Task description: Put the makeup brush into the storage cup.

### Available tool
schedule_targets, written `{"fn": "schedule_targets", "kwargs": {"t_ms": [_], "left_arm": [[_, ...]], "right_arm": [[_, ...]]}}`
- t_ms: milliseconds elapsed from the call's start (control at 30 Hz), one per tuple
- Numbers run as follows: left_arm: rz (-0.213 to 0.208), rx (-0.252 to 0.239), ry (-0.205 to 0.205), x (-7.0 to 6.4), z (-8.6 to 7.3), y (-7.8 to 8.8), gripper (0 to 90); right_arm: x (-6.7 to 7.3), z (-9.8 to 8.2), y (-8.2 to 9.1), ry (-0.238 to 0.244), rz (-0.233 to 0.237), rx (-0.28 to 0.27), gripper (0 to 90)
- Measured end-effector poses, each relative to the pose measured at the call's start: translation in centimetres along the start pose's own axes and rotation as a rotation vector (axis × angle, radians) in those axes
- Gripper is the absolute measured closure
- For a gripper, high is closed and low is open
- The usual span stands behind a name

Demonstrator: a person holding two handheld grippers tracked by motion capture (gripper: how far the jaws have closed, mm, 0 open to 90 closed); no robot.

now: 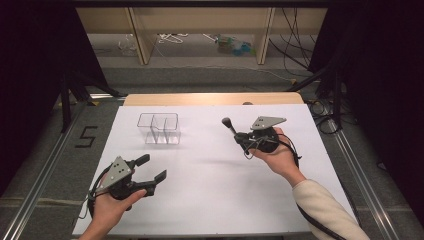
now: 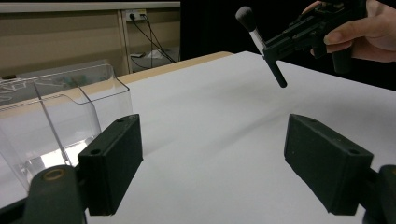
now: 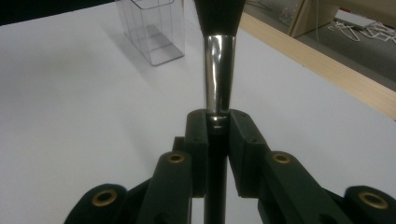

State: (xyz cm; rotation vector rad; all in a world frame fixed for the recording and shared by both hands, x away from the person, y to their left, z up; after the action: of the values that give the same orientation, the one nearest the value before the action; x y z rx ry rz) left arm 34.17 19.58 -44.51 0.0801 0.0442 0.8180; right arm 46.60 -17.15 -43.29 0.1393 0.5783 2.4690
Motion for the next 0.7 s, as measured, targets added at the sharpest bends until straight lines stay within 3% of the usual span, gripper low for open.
{"fn": "schedule_targets", "kwargs": {"t_ms": [233,267,700], "left_arm": [[0.000,0.000,0.006,0.0,0.0,0.0,19.4],[0.003,-0.001,0.021,-0.1,-0.1,0.0,19.4],[-0.001,0.003,0.007,-0.1,0.0,-0.1,19.7]], "right_arm": [[0.7,0.0,0.3,-0.035,0.030,-0.027,78.9],[0.7,0.0,0.3,-0.035,0.030,-0.027,78.9],[1.8,0.0,0.9,-0.050,0.051,-0.075,78.9]]}}
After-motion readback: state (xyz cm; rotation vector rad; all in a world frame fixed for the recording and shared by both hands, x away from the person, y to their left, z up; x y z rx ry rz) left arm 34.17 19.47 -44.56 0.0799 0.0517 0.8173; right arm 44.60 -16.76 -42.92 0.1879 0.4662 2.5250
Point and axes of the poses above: each handheld gripper's, and its own axes: y roughly backward along the jaws, z roughly out of its top, x roughly to its left, the point moved 3 cm from there along -y, roughly forward along the jaws, and after that the axes turned 7 degrees about -x, right-handed, at the moved point
